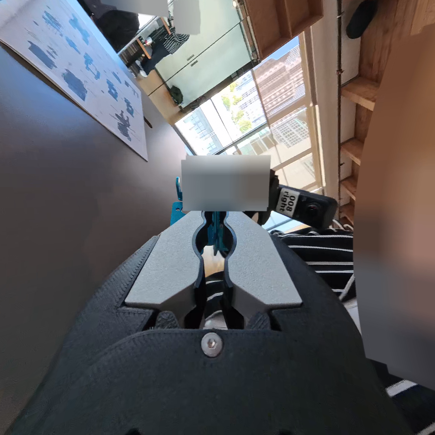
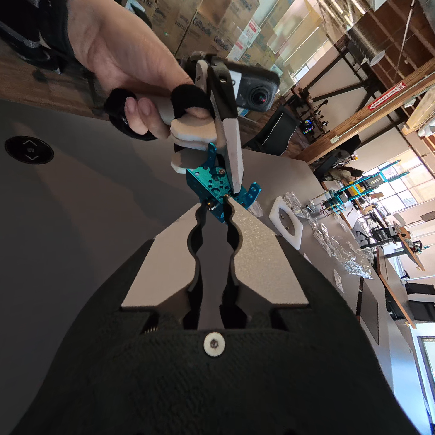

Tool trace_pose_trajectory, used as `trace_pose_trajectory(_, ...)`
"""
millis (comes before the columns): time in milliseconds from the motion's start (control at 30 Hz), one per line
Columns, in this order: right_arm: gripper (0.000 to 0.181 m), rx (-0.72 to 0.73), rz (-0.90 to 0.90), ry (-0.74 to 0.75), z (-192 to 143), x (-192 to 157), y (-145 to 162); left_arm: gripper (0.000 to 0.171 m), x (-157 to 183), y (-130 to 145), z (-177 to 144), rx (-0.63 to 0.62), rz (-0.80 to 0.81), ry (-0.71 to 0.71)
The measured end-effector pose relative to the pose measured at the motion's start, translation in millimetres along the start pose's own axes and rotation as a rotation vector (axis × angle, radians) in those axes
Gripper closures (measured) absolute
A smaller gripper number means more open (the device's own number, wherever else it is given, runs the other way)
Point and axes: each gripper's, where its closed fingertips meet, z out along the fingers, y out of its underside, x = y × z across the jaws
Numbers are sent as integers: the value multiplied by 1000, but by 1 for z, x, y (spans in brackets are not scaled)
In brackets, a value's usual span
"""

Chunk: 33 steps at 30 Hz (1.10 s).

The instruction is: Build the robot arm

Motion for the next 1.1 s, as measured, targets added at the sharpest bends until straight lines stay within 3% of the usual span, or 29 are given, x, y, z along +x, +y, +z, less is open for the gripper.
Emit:
trace_pose_trajectory(133,168,34,73,32,-4,1,-2,149,13,-3,-2,34,-66,143)
trace_pose_trajectory(267,168,42,92,57,-4,-2,-1,143,14,1,-3,24,-31,157)
trace_pose_trajectory(467,169,88,112,171,-14,14,-8,154,15,-13,-19,132,59,120)
trace_pose_trajectory(667,169,82,50,209,-14,15,-11,151,29,-13,-21,203,218,106)
trace_pose_trajectory(800,169,57,-47,230,-12,9,-9,150,27,-6,-19,180,358,0)
trace_pose_trajectory(867,169,54,-83,221,-11,4,-9,167,16,-3,-20,148,365,-72)
trace_pose_trajectory(967,169,44,-199,201,-10,-5,-8,168,13,7,-23,47,242,-23)
trace_pose_trajectory(1100,169,32,-225,122,-9,-14,-4,166,6,19,-25,-81,94,16)
